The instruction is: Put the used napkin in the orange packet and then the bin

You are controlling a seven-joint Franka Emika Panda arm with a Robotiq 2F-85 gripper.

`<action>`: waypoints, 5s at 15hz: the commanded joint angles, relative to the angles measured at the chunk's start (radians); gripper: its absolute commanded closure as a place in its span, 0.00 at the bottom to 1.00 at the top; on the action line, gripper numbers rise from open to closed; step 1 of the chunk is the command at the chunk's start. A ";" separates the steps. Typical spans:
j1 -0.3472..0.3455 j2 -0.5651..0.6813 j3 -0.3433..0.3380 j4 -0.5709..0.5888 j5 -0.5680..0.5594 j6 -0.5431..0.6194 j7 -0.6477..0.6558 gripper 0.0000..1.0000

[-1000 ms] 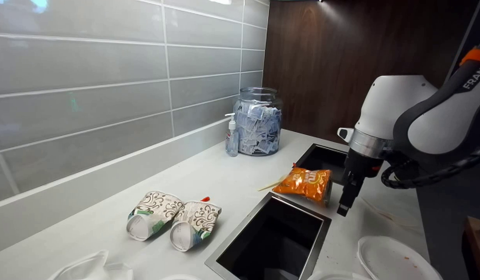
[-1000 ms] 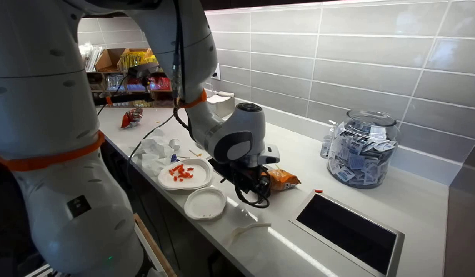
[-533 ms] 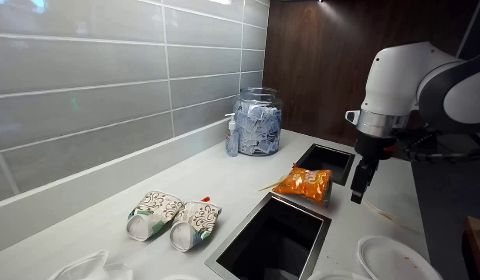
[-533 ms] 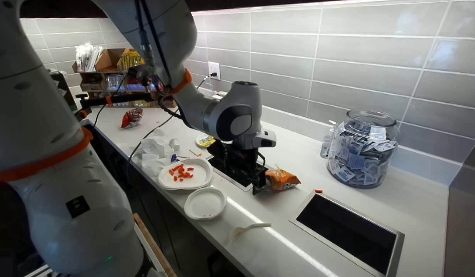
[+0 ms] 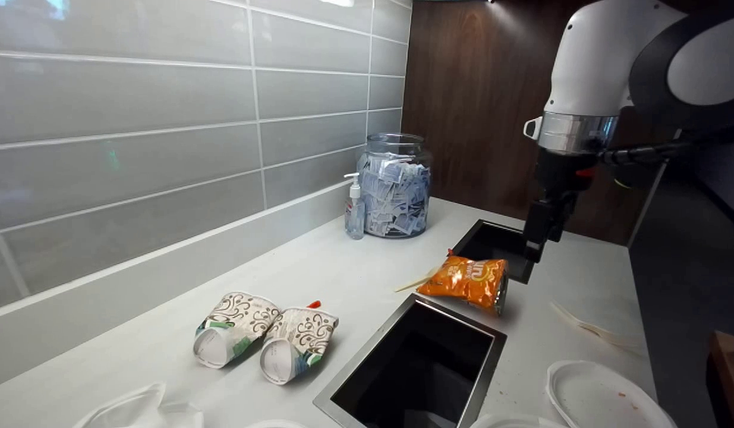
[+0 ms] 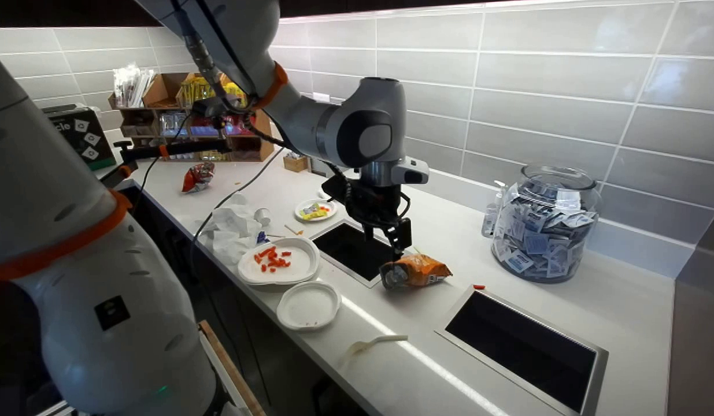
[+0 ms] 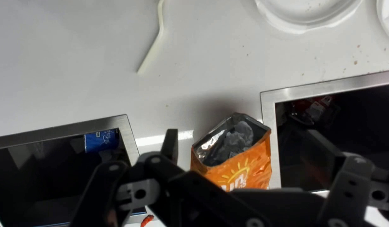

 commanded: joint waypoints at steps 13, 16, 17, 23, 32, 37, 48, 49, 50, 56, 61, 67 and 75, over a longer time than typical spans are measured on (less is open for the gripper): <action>-0.005 0.419 -0.015 0.334 -0.015 -0.012 -0.067 0.00; -0.004 0.463 -0.020 0.374 -0.014 -0.014 -0.086 0.00; -0.004 0.476 -0.021 0.385 -0.014 -0.014 -0.092 0.00; -0.001 0.551 -0.035 0.441 -0.031 -0.031 -0.098 0.31; -0.015 0.641 -0.055 0.507 0.010 -0.058 -0.091 0.99; -0.026 0.654 -0.058 0.540 0.026 -0.105 -0.086 1.00; -0.076 0.558 -0.040 0.590 0.194 -0.329 -0.140 1.00; -0.080 0.549 -0.040 0.593 0.213 -0.349 -0.148 1.00; -0.087 0.542 -0.036 0.596 0.241 -0.376 -0.170 1.00; -0.104 0.507 -0.003 0.601 0.443 -0.576 -0.278 1.00; -0.085 0.509 0.024 0.581 0.584 -0.660 -0.316 1.00; -0.063 0.532 0.053 0.560 0.695 -0.643 -0.361 1.00; -0.033 0.551 0.060 0.559 0.724 -0.627 -0.364 0.44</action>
